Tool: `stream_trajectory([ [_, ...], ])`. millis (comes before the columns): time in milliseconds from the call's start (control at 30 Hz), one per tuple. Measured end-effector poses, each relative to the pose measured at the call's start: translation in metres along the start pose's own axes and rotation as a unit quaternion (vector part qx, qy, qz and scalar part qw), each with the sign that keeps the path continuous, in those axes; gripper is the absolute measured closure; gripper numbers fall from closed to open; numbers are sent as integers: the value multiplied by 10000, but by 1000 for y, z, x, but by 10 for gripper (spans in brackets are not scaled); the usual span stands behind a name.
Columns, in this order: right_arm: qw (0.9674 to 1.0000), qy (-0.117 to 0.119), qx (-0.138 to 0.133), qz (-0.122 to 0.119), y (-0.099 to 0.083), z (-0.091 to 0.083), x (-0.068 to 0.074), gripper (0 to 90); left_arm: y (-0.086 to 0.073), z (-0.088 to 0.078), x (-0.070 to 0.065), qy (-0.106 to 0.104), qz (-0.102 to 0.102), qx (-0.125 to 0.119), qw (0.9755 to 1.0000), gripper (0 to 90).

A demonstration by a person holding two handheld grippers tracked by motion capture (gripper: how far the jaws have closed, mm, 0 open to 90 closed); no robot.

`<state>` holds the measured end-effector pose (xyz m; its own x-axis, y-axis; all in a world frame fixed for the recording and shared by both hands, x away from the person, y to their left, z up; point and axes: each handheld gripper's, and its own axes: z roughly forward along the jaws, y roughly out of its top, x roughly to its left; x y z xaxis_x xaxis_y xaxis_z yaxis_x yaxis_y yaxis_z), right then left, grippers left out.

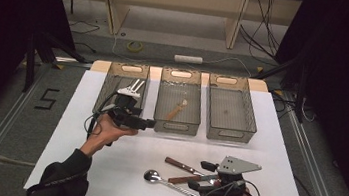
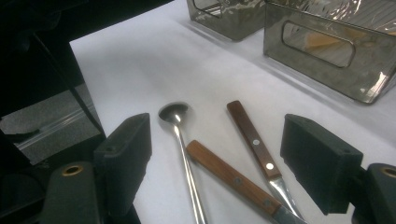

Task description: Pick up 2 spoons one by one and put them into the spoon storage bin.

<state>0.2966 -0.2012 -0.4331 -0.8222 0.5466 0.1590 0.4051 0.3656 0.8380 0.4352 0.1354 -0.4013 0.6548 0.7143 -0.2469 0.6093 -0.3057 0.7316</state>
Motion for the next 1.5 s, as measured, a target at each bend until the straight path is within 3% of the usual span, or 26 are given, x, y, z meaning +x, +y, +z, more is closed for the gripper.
stream_trajectory([
  [400, 9999, 96, 72, 14, 3, 5, 2, 243, -26, -17, -8, -59, 278, -90, 9996, 169],
  [800, 9987, 147, 438, -210, 6, 16, 9, 256, -50, -25, -15, -60, 313, -332, 9989, 169],
  [1200, 9936, 249, 1006, -452, 9, 33, 16, 311, -74, -38, -20, 26, 287, -535, 9982, 170],
  [1500, 9848, 310, 1599, -597, 9, 51, 21, 402, -86, -45, -25, 59, 276, -634, 9976, 171],
])
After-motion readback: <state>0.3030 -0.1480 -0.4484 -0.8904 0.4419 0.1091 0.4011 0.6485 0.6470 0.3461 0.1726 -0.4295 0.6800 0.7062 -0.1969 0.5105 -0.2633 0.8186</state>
